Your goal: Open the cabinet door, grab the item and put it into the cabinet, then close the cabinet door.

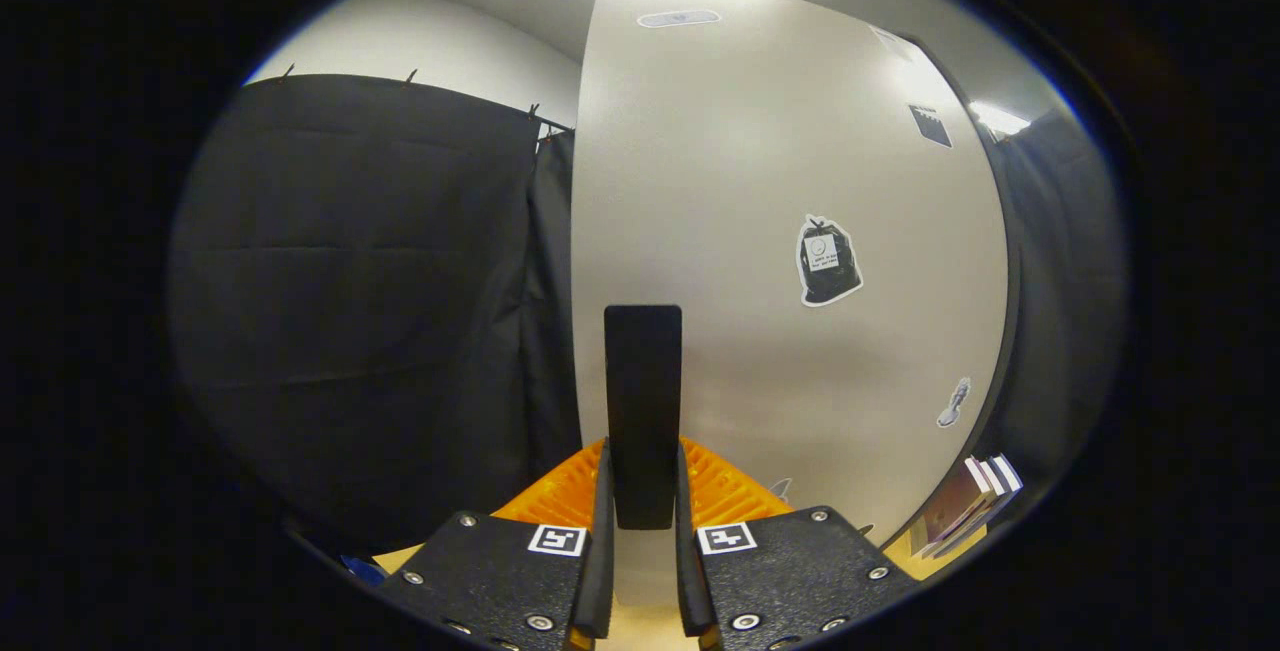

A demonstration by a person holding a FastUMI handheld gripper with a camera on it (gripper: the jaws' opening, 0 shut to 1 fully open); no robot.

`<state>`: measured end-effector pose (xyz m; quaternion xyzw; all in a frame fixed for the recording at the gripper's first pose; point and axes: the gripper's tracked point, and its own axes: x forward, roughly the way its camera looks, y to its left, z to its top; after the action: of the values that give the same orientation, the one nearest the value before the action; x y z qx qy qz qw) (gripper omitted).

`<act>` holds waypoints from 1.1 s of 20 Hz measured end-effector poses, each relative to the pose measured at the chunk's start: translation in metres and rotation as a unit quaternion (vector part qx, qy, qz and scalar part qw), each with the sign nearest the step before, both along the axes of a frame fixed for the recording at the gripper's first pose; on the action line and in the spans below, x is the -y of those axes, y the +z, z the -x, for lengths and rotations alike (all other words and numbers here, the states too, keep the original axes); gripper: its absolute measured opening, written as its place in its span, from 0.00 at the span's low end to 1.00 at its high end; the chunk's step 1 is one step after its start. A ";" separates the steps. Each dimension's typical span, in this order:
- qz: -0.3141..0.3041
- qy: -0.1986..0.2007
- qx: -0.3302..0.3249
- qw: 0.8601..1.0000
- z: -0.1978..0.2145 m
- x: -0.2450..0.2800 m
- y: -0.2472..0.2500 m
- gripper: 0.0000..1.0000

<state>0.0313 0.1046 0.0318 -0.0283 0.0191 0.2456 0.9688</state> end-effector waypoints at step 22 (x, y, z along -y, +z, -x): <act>-0.004 0.127 -0.052 0.991 0.085 0.141 0.010 0.26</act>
<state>-0.0534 -0.0360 0.0416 -0.0143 0.0647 0.3675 0.9277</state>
